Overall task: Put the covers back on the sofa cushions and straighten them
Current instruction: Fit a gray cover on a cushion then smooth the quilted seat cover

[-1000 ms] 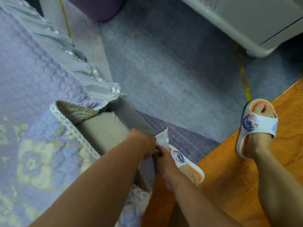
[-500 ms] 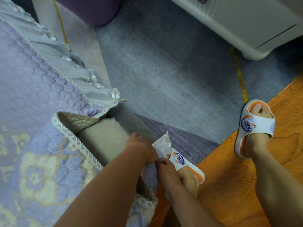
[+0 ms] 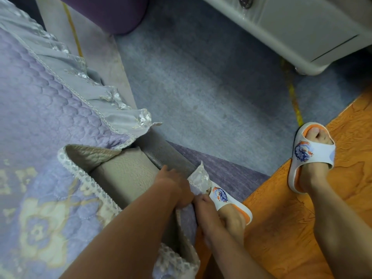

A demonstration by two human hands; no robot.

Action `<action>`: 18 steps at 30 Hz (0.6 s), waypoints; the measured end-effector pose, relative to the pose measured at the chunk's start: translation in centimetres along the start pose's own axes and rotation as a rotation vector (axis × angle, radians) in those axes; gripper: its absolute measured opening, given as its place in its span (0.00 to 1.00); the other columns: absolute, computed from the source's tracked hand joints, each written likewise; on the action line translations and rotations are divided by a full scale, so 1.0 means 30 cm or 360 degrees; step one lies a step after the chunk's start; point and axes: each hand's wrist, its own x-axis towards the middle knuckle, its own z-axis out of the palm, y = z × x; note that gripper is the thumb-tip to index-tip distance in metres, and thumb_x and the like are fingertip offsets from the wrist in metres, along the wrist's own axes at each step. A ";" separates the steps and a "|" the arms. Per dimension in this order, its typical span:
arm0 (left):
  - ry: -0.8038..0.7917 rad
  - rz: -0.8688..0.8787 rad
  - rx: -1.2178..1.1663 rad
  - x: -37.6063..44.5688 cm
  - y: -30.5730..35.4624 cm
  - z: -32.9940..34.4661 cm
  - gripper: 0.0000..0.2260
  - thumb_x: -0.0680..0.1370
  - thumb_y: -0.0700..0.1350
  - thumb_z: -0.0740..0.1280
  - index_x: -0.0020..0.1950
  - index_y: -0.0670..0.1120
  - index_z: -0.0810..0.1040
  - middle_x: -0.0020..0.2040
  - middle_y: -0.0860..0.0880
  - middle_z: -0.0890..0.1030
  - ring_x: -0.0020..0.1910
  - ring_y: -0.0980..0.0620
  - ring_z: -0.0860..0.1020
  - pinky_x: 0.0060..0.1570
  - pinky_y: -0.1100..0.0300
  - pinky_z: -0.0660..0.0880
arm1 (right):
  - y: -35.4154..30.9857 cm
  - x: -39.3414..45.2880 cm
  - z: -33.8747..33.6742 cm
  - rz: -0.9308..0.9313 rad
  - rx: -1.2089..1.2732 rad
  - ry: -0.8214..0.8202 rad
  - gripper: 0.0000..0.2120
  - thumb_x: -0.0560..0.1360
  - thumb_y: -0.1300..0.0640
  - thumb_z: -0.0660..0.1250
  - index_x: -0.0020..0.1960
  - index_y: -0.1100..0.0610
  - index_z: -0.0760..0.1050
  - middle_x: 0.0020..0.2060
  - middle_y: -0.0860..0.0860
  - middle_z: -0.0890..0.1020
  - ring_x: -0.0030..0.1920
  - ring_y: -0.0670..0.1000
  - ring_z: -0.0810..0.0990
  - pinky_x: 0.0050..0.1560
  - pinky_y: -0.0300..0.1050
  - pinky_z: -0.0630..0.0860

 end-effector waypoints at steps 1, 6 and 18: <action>0.0019 0.0003 -0.0024 -0.001 -0.005 0.007 0.29 0.82 0.62 0.48 0.71 0.46 0.72 0.71 0.45 0.72 0.71 0.46 0.68 0.71 0.46 0.58 | -0.010 0.011 0.001 0.0052 0.0086 -0.0046 0.14 0.75 0.46 0.65 0.54 0.53 0.80 0.49 0.54 0.86 0.50 0.53 0.84 0.52 0.52 0.80; -0.0087 0.0010 -0.0156 -0.025 -0.018 0.020 0.31 0.81 0.65 0.47 0.72 0.46 0.73 0.71 0.45 0.75 0.70 0.46 0.71 0.71 0.48 0.62 | 0.018 0.023 0.025 0.0225 0.0132 -0.0064 0.18 0.73 0.45 0.67 0.55 0.56 0.81 0.45 0.55 0.86 0.49 0.56 0.84 0.49 0.51 0.80; -0.0056 0.0122 -0.0027 -0.041 -0.002 0.005 0.23 0.82 0.56 0.49 0.67 0.48 0.77 0.64 0.46 0.80 0.61 0.45 0.78 0.62 0.45 0.72 | -0.133 0.094 0.013 -0.0027 -0.0611 -0.0293 0.12 0.77 0.56 0.62 0.49 0.57 0.84 0.49 0.59 0.85 0.54 0.60 0.82 0.62 0.59 0.76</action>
